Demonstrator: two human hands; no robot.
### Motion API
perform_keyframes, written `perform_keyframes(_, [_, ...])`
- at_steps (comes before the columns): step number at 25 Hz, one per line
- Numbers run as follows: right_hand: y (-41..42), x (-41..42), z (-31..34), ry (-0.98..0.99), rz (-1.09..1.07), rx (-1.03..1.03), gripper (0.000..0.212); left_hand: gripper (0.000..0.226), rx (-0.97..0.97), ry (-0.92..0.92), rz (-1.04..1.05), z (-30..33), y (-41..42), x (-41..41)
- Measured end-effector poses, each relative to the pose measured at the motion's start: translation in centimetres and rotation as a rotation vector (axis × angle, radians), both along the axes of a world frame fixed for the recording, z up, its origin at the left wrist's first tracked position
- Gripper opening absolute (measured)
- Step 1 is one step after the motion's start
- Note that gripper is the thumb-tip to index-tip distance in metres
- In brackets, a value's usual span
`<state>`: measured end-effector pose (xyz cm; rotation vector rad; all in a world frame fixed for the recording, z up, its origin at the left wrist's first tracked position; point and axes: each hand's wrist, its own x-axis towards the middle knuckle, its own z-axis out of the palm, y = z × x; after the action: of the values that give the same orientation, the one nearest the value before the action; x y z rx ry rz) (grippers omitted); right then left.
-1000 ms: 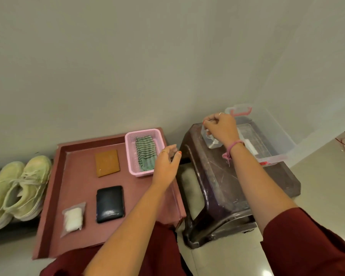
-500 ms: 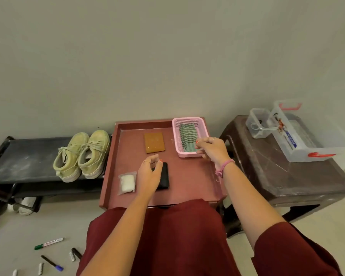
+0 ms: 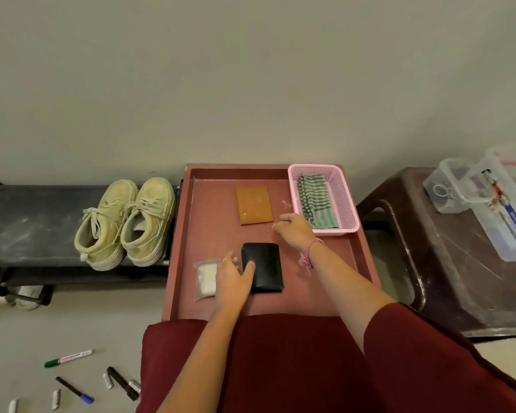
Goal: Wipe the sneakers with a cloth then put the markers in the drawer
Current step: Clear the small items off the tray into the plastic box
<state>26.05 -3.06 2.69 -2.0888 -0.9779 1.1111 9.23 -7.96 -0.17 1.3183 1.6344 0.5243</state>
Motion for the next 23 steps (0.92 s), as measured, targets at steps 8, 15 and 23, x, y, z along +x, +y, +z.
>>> perform_keyframes(8, [7.6, -1.6, -5.8, -0.315, -0.011, -0.15, 0.06, 0.068, 0.009, 0.217, -0.119, -3.2, 1.9, 1.6])
perform_keyframes(15, [7.2, -1.7, -6.1, -0.071, -0.178, -0.093, 0.02, 0.074, 0.001, 0.31, -0.173, -3.9, 1.9, 2.1])
perform_keyframes(23, [1.5, 0.5, -0.6, 0.194, -0.381, 0.26, 0.017, 0.05, -0.096, 0.046, -0.03, -3.3, 2.1, 1.8])
